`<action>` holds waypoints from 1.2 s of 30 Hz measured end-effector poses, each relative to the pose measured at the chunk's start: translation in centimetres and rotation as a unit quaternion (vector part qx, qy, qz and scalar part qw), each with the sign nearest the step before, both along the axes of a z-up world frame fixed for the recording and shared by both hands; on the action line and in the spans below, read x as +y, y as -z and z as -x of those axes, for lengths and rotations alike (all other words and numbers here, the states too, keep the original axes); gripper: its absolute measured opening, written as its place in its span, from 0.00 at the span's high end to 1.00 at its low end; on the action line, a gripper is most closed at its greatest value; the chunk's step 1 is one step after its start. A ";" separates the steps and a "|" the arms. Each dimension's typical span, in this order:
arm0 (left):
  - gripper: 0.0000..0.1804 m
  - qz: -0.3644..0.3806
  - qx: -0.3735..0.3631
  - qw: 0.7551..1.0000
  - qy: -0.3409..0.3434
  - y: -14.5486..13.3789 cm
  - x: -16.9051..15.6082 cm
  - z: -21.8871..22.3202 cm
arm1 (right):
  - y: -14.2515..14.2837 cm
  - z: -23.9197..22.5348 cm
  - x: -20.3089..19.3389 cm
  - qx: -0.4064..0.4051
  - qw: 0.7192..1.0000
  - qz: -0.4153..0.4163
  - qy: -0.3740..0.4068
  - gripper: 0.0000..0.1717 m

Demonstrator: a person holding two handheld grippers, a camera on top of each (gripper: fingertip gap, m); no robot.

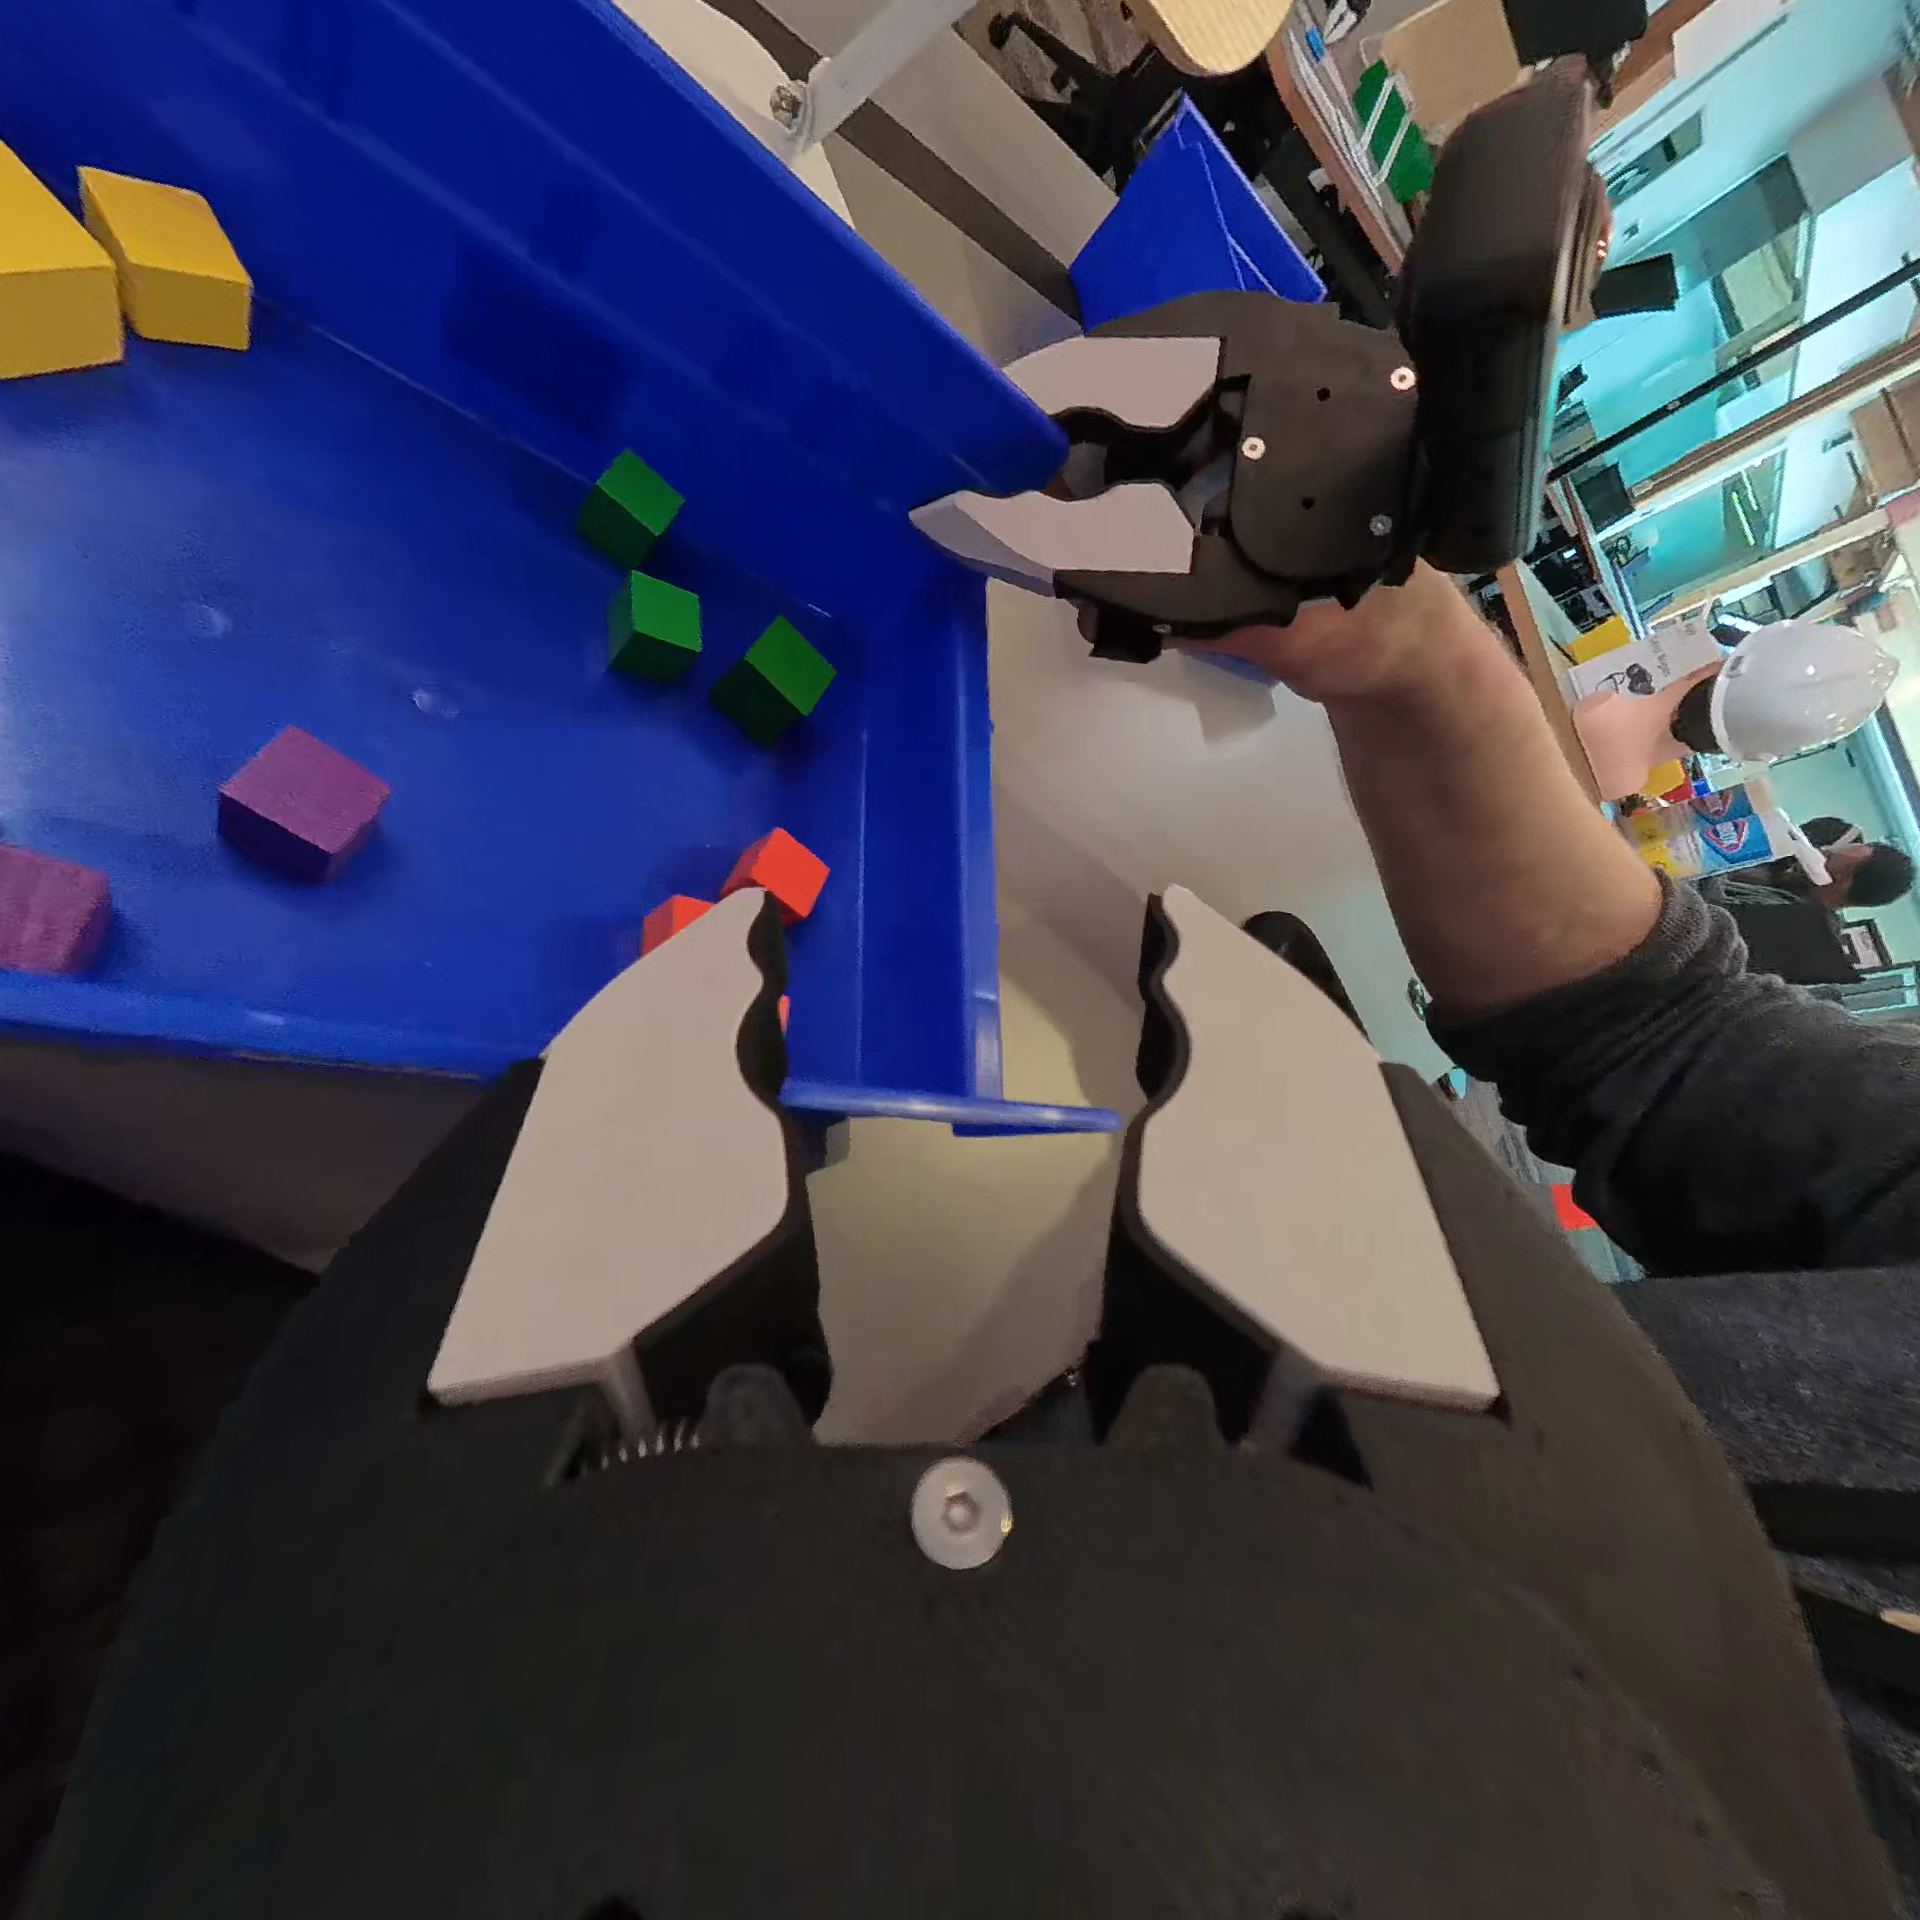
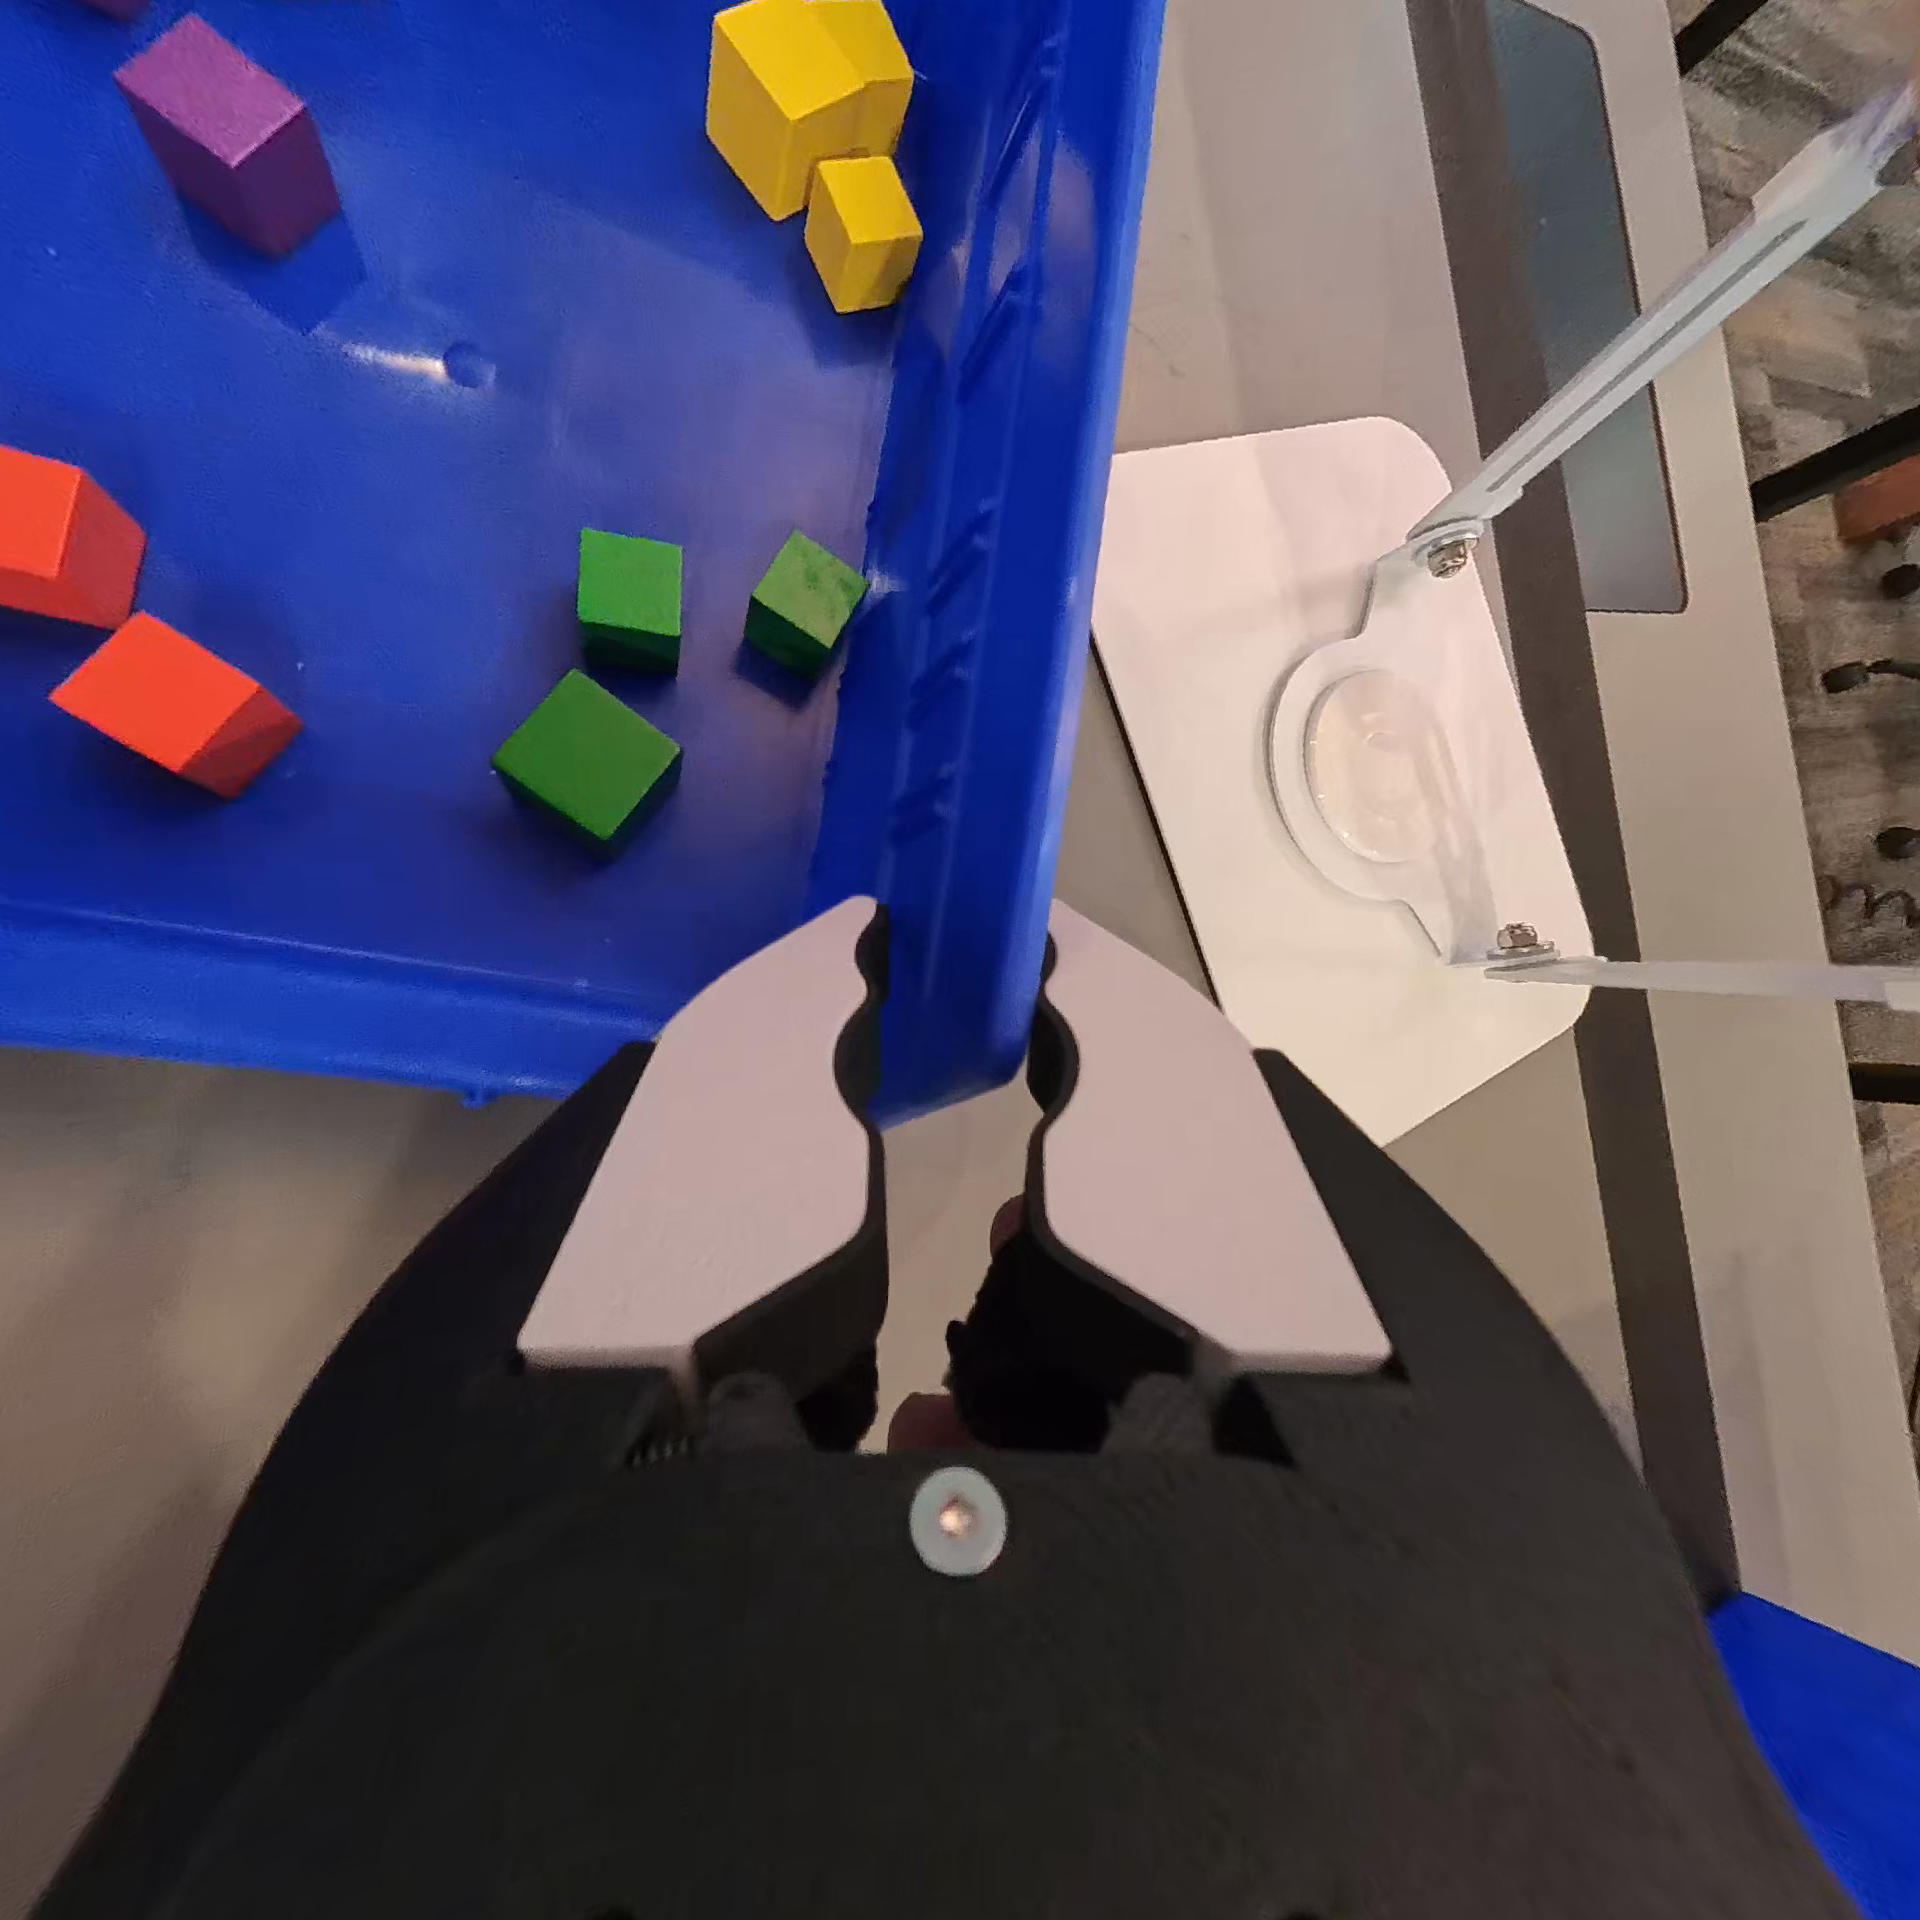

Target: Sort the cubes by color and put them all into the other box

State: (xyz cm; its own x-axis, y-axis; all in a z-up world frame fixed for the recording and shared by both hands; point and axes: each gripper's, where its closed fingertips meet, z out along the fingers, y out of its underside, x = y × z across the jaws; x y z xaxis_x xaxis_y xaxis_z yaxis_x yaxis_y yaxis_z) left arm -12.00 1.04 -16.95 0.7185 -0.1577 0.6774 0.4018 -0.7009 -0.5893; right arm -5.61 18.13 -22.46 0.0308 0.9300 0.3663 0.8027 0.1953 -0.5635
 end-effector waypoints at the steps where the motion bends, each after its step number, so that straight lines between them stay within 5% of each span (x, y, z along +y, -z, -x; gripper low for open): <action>1: 0.65 0.000 -0.002 1.000 -0.001 0.2 0.3 0.4 | 0.2 0.1 0.0 -0.001 1.000 0.002 0.001 0.87; 8: 0.79 0.009 -0.051 0.999 -0.011 0.5 2.6 3.5 | 0.4 1.1 0.3 0.013 0.999 0.023 0.026 0.89; 17: 0.75 0.014 -0.015 0.999 -0.038 0.5 7.0 9.6 | 0.4 3.7 0.9 0.014 0.999 0.013 0.030 0.92; 36: 0.90 0.091 0.112 0.989 -0.030 2.2 19.4 30.7 | 0.7 18.9 -0.6 0.070 0.993 0.086 0.040 0.81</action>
State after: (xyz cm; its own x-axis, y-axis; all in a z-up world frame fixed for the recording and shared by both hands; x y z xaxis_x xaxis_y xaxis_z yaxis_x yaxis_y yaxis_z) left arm -42.73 20.40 -19.13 0.8578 0.0000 0.5140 0.3201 -0.7823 -0.5343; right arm -24.53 17.54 -23.18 0.1470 0.9710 0.1887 0.7232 0.0246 -0.6902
